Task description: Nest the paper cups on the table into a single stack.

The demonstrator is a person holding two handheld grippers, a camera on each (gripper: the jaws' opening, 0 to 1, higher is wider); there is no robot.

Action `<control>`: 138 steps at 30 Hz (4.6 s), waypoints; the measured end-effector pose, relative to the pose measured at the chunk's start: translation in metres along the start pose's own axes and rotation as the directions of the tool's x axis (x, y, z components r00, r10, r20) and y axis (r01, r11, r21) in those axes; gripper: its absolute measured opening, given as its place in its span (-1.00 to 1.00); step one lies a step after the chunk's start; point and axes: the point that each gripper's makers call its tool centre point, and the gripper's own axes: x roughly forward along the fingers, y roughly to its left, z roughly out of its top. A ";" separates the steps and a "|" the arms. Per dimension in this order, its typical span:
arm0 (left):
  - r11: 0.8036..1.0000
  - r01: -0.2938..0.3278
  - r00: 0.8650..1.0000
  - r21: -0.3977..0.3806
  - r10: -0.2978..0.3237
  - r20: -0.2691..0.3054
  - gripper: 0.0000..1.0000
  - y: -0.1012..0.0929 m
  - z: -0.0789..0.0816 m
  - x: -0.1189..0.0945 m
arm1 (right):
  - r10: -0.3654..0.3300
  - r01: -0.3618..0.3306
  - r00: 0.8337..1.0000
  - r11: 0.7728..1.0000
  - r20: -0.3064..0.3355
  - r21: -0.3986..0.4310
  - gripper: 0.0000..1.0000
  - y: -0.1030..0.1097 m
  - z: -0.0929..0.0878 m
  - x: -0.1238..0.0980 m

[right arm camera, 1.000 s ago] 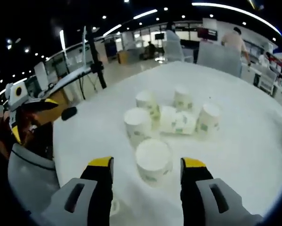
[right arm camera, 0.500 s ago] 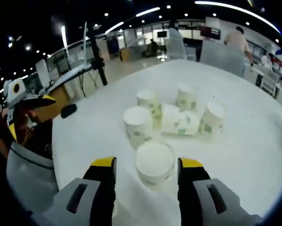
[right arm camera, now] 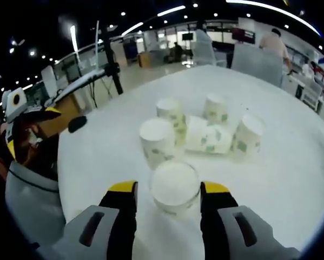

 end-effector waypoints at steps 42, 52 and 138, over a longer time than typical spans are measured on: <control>0.999 0.040 0.999 0.020 -0.040 0.015 1.00 -0.009 0.011 0.007 | -0.010 0.009 0.998 1.000 0.062 0.016 -0.35 -0.008 0.019 -0.034; 0.998 0.055 0.998 0.040 -0.056 0.018 1.00 -0.012 0.016 0.008 | -0.018 0.015 0.990 1.000 0.138 0.022 -0.35 0.002 0.039 -0.059; 0.951 0.299 0.951 0.081 -0.304 0.057 0.52 -0.080 0.047 0.029 | 0.143 -0.333 0.834 0.901 0.533 0.278 -0.35 0.105 0.093 -0.136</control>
